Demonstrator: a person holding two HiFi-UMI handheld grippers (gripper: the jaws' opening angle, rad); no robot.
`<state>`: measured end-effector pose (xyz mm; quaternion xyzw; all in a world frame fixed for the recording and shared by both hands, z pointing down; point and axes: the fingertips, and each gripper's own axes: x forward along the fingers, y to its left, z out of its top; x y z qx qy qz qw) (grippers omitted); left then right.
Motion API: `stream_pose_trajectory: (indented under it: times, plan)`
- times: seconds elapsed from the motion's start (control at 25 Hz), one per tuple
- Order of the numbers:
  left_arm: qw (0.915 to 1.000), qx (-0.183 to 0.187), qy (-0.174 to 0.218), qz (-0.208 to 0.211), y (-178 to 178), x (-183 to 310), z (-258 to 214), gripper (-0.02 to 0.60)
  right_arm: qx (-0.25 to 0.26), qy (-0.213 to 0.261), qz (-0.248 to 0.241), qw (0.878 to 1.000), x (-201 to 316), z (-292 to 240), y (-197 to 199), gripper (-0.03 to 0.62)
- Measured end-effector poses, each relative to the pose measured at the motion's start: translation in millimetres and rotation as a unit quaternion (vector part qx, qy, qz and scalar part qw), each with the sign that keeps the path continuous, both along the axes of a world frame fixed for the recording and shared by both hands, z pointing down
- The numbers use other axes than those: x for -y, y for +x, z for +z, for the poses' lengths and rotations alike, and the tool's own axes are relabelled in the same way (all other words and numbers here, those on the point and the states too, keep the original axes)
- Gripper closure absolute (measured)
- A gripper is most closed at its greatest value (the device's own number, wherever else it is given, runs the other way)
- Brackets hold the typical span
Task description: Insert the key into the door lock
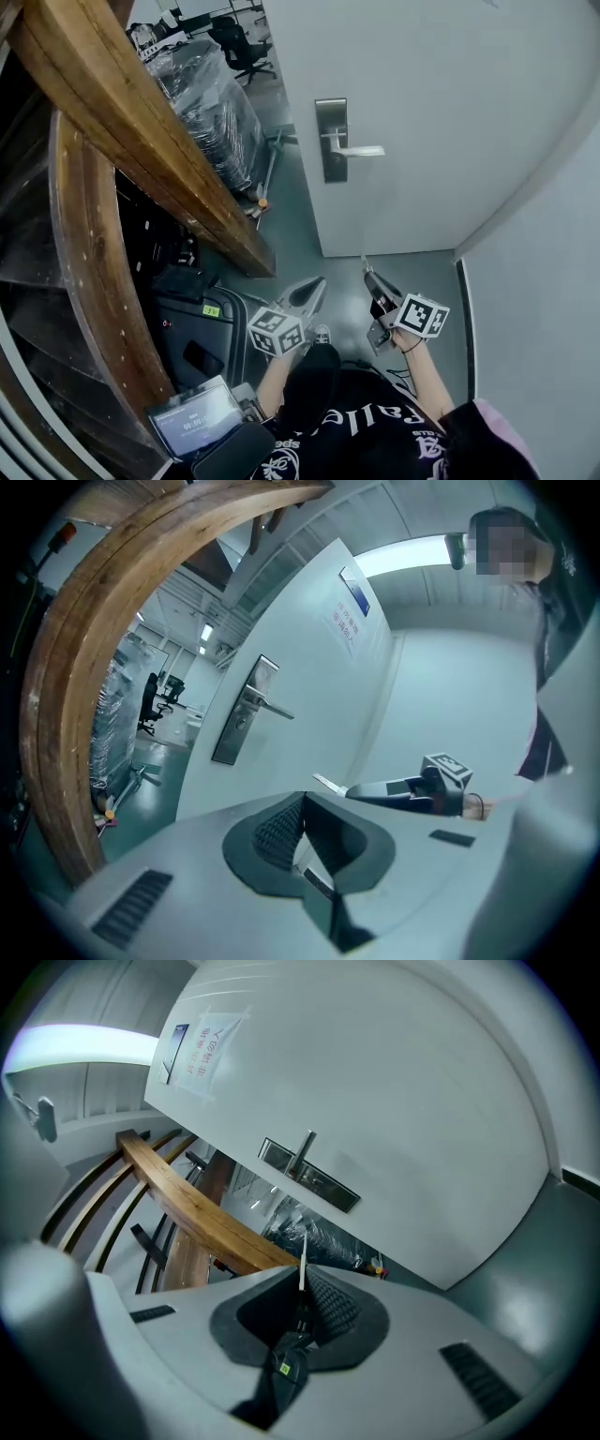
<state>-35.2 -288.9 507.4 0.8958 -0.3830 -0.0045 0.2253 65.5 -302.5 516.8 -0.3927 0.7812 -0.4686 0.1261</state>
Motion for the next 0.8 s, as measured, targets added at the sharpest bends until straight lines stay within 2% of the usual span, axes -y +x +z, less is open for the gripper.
stream_pose_trajectory:
  times: [0.2,0.36,0.6,0.8]
  plan:
    - [0.9997,0.002,0.009,0.025,-21,45,-1,0.577,0.01,0.011,0.014,1.0,53,-3,-29,0.557]
    - [0.9988,0.008,0.012,0.046,-30,67,4,0.577,0.037,0.013,0.033,0.999,93,-1,-43,0.557]
    - [0.9972,0.01,0.018,0.072,-37,81,6,0.577,0.06,0.015,0.059,0.996,156,-2,-49,0.557]
    - [0.9968,0.011,0.017,0.078,-44,87,10,0.577,0.075,0.021,0.08,0.994,202,-10,-48,0.557]
